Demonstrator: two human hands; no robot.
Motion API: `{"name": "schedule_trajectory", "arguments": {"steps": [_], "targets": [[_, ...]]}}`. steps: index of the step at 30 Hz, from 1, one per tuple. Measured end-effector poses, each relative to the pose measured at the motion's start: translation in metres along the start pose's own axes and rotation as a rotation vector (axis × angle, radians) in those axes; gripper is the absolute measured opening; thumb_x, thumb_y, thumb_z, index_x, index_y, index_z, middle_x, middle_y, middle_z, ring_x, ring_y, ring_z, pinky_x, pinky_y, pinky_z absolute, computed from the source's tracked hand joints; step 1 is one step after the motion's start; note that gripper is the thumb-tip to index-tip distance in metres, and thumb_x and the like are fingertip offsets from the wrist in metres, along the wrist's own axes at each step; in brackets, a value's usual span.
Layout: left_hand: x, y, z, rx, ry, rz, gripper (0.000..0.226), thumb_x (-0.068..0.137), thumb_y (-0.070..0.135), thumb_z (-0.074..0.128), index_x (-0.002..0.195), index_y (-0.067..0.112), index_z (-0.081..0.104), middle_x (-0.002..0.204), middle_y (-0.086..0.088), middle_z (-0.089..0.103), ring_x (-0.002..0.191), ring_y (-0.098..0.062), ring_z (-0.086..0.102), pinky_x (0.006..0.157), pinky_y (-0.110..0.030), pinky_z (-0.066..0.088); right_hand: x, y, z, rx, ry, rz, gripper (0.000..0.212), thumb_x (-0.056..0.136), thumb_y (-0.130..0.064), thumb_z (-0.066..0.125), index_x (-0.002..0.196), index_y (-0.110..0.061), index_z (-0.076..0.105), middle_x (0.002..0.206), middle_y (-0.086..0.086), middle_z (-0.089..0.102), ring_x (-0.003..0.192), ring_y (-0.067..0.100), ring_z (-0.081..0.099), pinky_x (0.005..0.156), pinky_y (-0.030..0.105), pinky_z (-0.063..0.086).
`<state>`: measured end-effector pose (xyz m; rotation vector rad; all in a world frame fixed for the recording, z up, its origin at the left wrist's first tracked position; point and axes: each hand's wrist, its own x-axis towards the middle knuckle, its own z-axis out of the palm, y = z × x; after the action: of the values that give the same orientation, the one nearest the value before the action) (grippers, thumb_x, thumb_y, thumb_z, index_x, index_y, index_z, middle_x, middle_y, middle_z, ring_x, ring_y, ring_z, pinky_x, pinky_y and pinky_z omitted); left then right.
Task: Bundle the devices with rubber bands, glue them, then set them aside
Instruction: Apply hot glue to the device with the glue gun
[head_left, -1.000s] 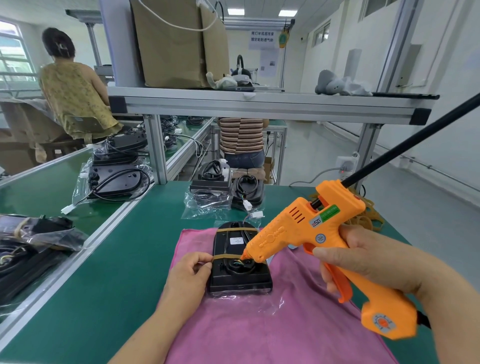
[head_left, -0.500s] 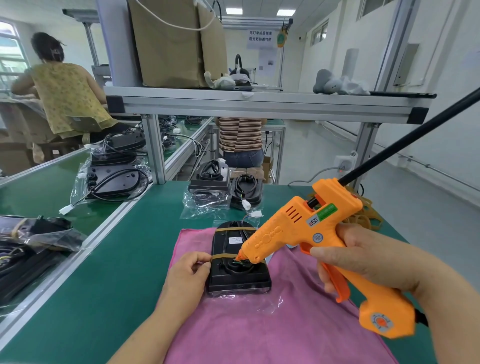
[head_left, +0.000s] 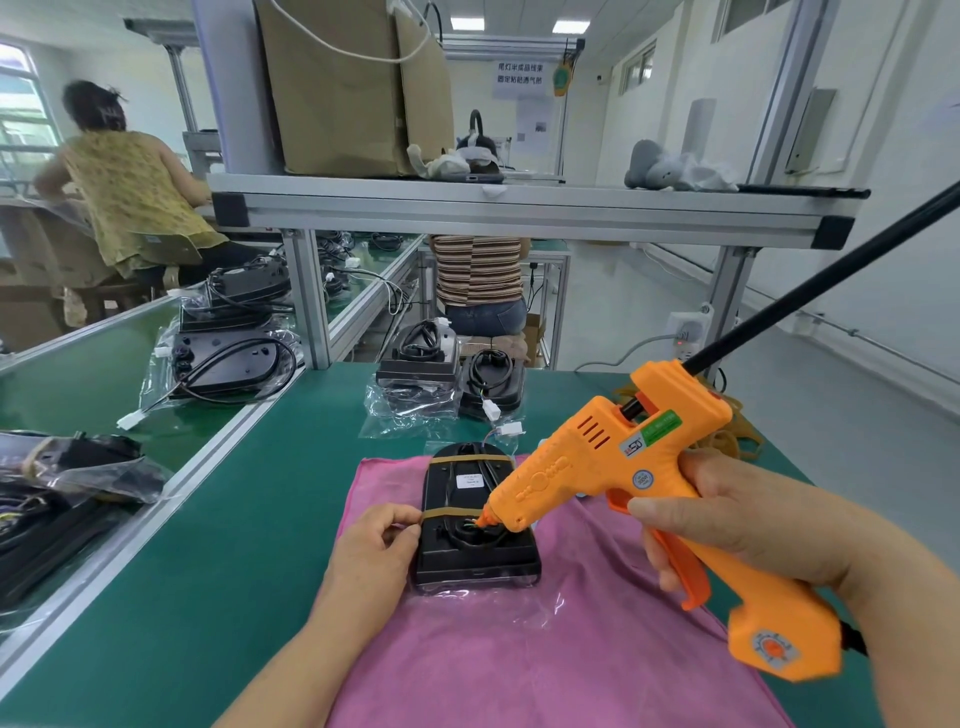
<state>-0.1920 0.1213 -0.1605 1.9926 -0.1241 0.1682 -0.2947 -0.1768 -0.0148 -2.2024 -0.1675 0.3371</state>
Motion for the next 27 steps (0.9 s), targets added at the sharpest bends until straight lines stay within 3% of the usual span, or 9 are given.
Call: {"name": "schedule_trajectory", "arguments": {"steps": [5,9,10,12,15,18,21,24,27], "targets": [[-0.001,0.001,0.0,0.008,0.0,0.007,0.025,0.092,0.008,0.062,0.082,0.029,0.071,0.082,0.026,0.068,0.073,0.009,0.06,0.057,-0.003,0.039,-0.001,-0.001,-0.001,0.046,-0.029,0.033,0.035,0.092,-0.05,0.06,0.122,-0.037,0.047,0.094,0.002,0.076,0.086,0.019,0.074,0.079,0.031,0.057],[-0.001,0.001,0.0,-0.012,0.01,0.004,0.026,0.091,0.007,0.062,0.081,0.029,0.072,0.079,0.018,0.07,0.071,0.007,0.061,0.058,-0.003,0.04,0.003,0.001,-0.002,-0.346,0.111,-0.03,0.024,0.095,-0.048,0.054,0.096,-0.025,0.057,0.084,-0.008,0.065,0.089,0.023,0.067,0.071,0.02,0.047],[-0.001,0.001,0.001,-0.016,0.01,0.0,0.026,0.091,0.007,0.062,0.081,0.029,0.072,0.078,0.017,0.07,0.071,0.007,0.061,0.058,-0.004,0.04,0.003,0.0,-0.002,-0.352,0.118,-0.028,0.024,0.096,-0.048,0.054,0.095,-0.024,0.057,0.083,-0.008,0.064,0.089,0.024,0.067,0.071,0.02,0.047],[-0.001,0.001,0.0,-0.01,0.002,-0.008,0.026,0.092,0.008,0.062,0.081,0.03,0.072,0.08,0.018,0.07,0.072,0.006,0.061,0.057,-0.006,0.04,0.003,-0.001,-0.001,-0.197,0.079,-0.008,0.022,0.095,-0.047,0.056,0.104,-0.027,0.057,0.084,-0.005,0.07,0.089,0.024,0.071,0.072,0.021,0.05],[0.0,0.0,0.0,0.006,0.001,0.003,0.025,0.092,0.009,0.062,0.082,0.03,0.072,0.082,0.016,0.071,0.074,0.006,0.061,0.059,-0.006,0.039,0.001,0.0,0.0,0.023,0.008,0.015,0.038,0.089,-0.051,0.062,0.118,-0.029,0.052,0.09,0.005,0.075,0.087,0.025,0.073,0.078,0.032,0.056],[0.0,-0.001,0.0,0.004,0.005,0.015,0.025,0.092,0.009,0.062,0.082,0.03,0.071,0.082,0.014,0.071,0.074,0.005,0.061,0.06,-0.006,0.04,0.0,0.004,0.003,0.091,0.026,0.002,0.047,0.084,-0.051,0.063,0.12,-0.023,0.054,0.092,0.009,0.076,0.086,0.025,0.074,0.078,0.033,0.057],[0.0,-0.001,0.0,0.019,0.0,0.006,0.025,0.092,0.011,0.062,0.082,0.031,0.071,0.084,0.023,0.069,0.074,0.005,0.061,0.059,-0.01,0.038,0.0,0.015,0.008,0.27,0.156,0.007,0.054,0.081,-0.049,0.073,0.117,-0.012,0.057,0.094,0.015,0.075,0.089,0.03,0.074,0.074,0.035,0.06],[0.0,-0.001,0.0,0.027,-0.003,-0.001,0.025,0.092,0.011,0.061,0.082,0.032,0.071,0.084,0.024,0.069,0.074,0.006,0.061,0.061,-0.013,0.039,0.002,0.027,0.013,0.537,0.356,0.03,0.059,0.074,-0.042,0.069,0.115,-0.001,0.061,0.094,0.023,0.073,0.085,0.034,0.073,0.064,0.039,0.06],[0.0,-0.002,0.0,0.031,-0.002,0.001,0.026,0.092,0.011,0.061,0.083,0.032,0.071,0.085,0.024,0.069,0.076,0.006,0.061,0.062,-0.015,0.039,0.008,0.038,0.017,0.796,0.523,0.108,0.055,0.077,-0.045,0.064,0.111,-0.001,0.064,0.092,0.022,0.074,0.08,0.031,0.075,0.057,0.039,0.06]]}}
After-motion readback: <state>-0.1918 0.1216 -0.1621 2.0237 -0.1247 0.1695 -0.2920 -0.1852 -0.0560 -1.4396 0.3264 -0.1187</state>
